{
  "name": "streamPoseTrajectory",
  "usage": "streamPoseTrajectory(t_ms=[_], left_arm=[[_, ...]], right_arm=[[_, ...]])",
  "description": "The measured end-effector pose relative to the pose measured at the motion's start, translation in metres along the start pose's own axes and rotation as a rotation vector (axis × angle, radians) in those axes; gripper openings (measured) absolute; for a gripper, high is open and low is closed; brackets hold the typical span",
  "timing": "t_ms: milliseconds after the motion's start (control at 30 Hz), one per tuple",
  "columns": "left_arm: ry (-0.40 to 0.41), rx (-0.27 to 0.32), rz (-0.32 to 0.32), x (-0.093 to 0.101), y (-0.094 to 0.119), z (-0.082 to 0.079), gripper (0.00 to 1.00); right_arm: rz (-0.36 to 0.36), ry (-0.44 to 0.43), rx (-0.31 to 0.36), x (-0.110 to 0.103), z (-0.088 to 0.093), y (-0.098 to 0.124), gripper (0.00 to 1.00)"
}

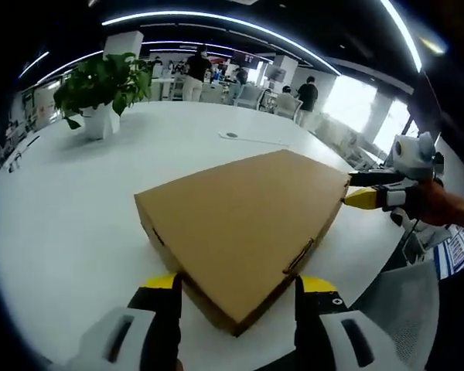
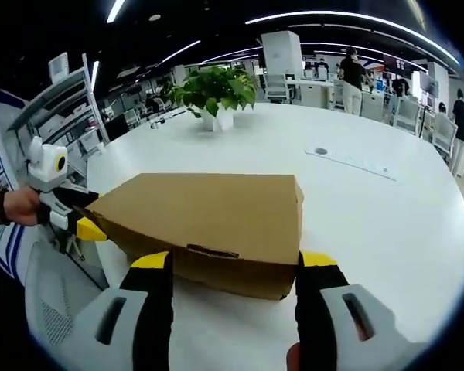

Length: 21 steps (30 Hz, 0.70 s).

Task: Operate the shoe box by opening the lid, removing the specified soft item, and placing it in the target area until the item is outside and the box remains undamaged.

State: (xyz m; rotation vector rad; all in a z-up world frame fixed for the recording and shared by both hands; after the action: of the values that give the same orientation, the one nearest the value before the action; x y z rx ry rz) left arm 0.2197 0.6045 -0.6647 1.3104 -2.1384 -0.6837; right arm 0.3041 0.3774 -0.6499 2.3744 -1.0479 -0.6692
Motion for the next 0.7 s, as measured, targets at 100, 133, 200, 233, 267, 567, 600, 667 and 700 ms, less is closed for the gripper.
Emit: streamPoseTrajectory(t_ms=[100, 133, 200, 233, 267, 567, 600, 667, 700], left_arm=[[0.007, 0.007, -0.002, 0.000, 0.003, -0.002, 0.59], [0.005, 0.006, -0.004, 0.001, 0.003, -0.003, 0.59], [0.003, 0.002, -0.007, 0.001, 0.004, -0.003, 0.59], [-0.013, -0.005, -0.017, 0.001, 0.004, -0.004, 0.59], [-0.010, -0.007, -0.015, 0.002, 0.004, -0.005, 0.59], [-0.081, -0.023, -0.065, -0.006, 0.013, -0.014, 0.53], [-0.081, -0.020, -0.068, -0.006, 0.014, -0.015, 0.52], [-0.087, -0.014, -0.078, -0.008, 0.015, -0.017, 0.51], [-0.087, -0.011, -0.082, -0.008, 0.016, -0.019, 0.51]], right_arm=[[-0.004, 0.003, 0.005, 0.000, -0.005, 0.001, 0.59], [-0.006, 0.004, 0.007, 0.000, -0.005, 0.001, 0.59], [-0.007, 0.006, 0.009, -0.001, -0.007, 0.002, 0.59], [-0.008, 0.006, 0.011, -0.001, -0.008, 0.002, 0.59], [-0.009, 0.010, 0.012, -0.002, -0.009, 0.003, 0.59], [-0.021, 0.000, 0.053, -0.004, -0.029, 0.006, 0.59], [-0.022, 0.001, 0.057, -0.004, -0.030, 0.006, 0.59], [-0.021, 0.007, 0.059, -0.005, -0.034, 0.006, 0.59], [-0.020, 0.009, 0.060, -0.005, -0.036, 0.006, 0.59]])
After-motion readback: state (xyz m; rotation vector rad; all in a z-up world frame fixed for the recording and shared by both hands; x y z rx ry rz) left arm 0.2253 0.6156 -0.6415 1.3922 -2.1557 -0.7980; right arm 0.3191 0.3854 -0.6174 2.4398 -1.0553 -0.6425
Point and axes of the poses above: the point that each gripper's makers call its tool centre point, and the gripper's own axes: y roughly backward along the fingers, x roughly to its right, z roughly out of its underside, the point moved 4 cm from there along y, roughly backward along the fingers, and after that the axes turned 6 degrees about -y, right-handed, at the moved point
